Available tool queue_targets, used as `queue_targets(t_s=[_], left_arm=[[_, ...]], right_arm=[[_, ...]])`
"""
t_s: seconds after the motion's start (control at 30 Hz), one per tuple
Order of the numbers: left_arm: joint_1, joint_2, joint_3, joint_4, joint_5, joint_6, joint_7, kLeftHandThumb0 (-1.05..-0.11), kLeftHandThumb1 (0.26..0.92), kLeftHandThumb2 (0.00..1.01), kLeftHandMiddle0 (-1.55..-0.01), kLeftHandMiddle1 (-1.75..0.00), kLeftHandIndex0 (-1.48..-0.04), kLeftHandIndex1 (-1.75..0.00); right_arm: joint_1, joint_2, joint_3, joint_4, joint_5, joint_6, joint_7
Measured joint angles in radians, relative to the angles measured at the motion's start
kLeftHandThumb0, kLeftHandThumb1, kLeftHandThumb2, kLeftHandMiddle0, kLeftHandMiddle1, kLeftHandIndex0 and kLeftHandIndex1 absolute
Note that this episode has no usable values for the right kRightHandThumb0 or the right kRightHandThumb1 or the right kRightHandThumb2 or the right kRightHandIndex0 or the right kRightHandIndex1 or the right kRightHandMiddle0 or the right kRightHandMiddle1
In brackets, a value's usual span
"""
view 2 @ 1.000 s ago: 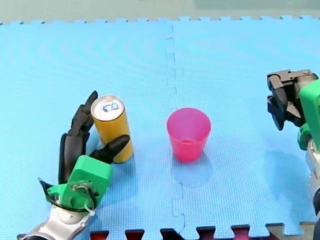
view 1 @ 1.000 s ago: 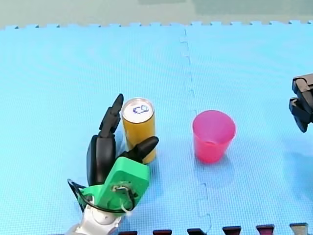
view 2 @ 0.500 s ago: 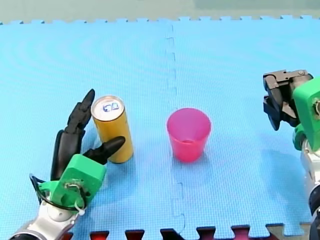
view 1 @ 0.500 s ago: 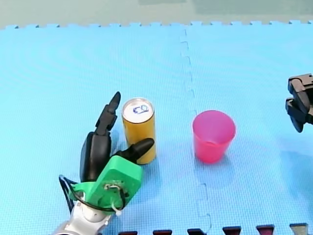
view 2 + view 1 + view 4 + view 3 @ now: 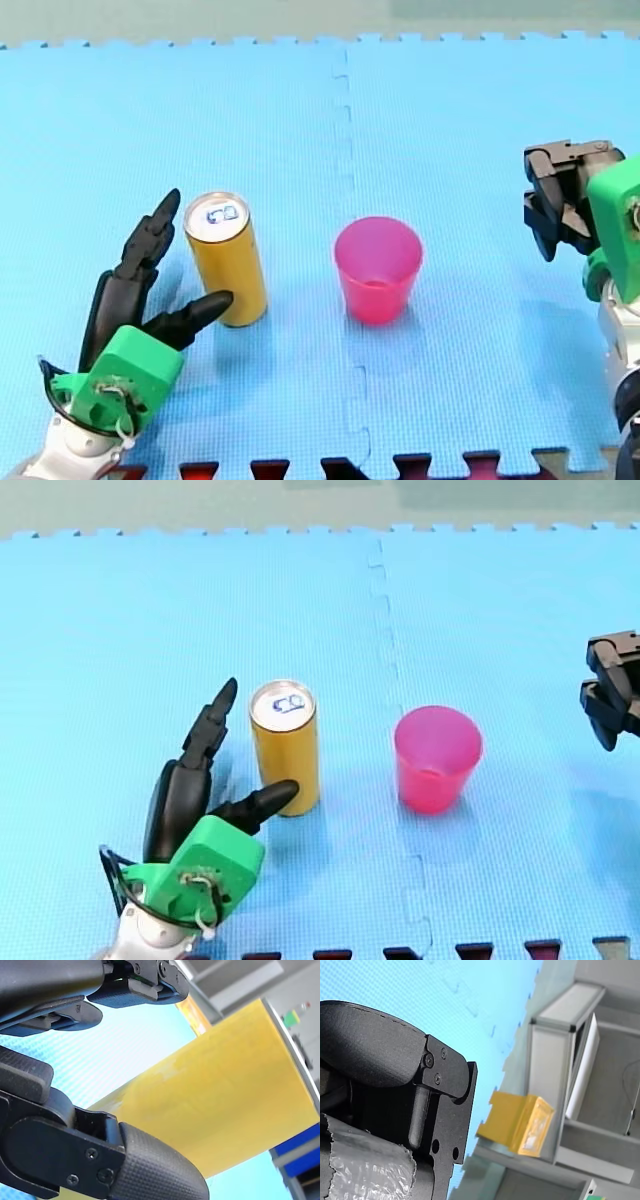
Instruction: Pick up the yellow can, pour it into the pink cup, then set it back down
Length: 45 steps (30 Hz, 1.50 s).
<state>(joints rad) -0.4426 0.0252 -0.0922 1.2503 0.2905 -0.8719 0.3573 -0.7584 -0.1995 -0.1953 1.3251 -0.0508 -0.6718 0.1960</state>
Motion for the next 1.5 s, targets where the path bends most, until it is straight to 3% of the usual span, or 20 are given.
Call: queue_targets(t_s=[0.43, 0.57, 0.83, 1.5], left_arm=[[0.021, -0.026, 0.101, -0.059, -0.243, 0.024, -0.421, -1.048, 0.921, 0.06, -0.23, 0.00, -0.17, 0.00], [0.027, -0.021, 0.123, -0.081, -0.276, 0.036, -0.489, -1.048, 0.921, 0.06, -0.23, 0.00, -0.17, 0.00], [0.036, -0.007, 0.147, -0.112, -0.298, 0.045, -0.545, -1.048, 0.921, 0.05, -0.23, 0.00, -0.18, -0.01], [0.047, -0.003, 0.150, -0.138, -0.263, 0.049, -0.510, -1.048, 0.921, 0.04, -0.25, -0.01, -0.19, -0.01]], right_arm=[[-0.001, 0.002, 0.000, 0.000, -0.002, 0.000, -0.006], [-0.006, 0.002, 0.002, 0.000, -0.005, 0.002, -0.013], [-0.012, 0.003, 0.003, 0.002, -0.006, 0.008, -0.013], [-0.014, 0.003, 0.001, 0.003, -0.007, 0.009, -0.017]])
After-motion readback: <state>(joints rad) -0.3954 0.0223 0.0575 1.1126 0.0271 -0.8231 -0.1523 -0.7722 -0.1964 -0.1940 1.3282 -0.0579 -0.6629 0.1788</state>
